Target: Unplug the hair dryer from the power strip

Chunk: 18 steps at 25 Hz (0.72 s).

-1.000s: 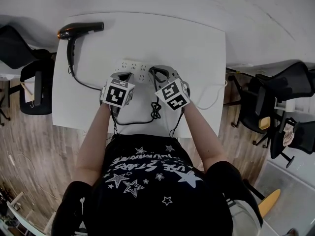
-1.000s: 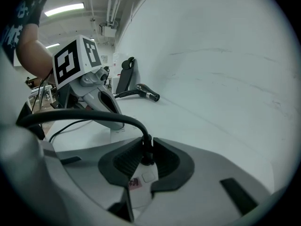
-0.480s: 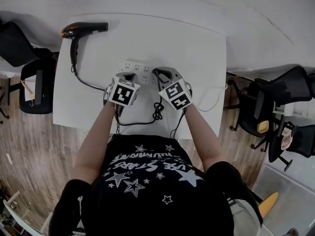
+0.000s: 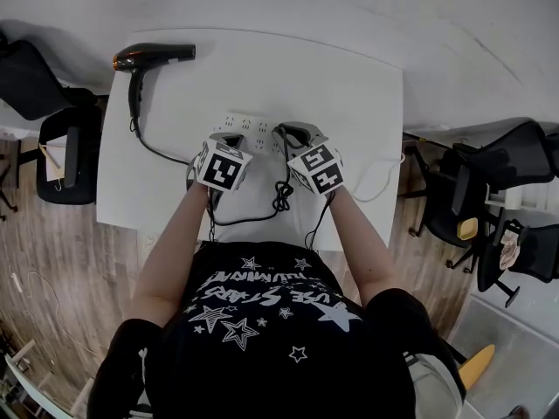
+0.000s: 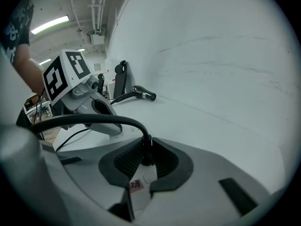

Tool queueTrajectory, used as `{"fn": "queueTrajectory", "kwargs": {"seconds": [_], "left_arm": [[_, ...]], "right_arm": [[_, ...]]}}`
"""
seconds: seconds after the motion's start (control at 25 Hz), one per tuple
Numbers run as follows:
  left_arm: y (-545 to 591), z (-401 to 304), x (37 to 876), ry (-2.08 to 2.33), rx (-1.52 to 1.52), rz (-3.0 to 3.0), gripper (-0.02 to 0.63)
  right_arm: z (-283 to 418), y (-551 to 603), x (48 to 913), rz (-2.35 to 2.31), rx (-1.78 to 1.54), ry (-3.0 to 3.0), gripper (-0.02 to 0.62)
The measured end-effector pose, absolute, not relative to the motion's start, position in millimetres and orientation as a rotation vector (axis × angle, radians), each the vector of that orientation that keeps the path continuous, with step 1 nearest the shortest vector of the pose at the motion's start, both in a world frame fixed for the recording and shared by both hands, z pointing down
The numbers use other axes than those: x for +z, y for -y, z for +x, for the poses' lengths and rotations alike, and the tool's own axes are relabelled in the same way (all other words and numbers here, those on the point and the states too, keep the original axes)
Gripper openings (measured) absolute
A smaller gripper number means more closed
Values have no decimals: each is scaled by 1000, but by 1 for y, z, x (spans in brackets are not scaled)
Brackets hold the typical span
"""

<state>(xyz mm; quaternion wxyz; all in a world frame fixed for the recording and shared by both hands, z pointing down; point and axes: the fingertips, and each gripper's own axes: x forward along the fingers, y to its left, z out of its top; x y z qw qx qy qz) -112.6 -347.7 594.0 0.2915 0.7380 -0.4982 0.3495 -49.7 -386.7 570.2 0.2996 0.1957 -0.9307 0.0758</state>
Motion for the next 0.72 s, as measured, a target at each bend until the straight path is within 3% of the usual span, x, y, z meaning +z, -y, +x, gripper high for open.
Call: {"fn": "queueTrajectory", "kwargs": {"seconds": [0.72], "left_arm": [[348,-111,593,1315,956,1976,8]], "right_arm": [[-64,397,502,549,135,2621,61]]}}
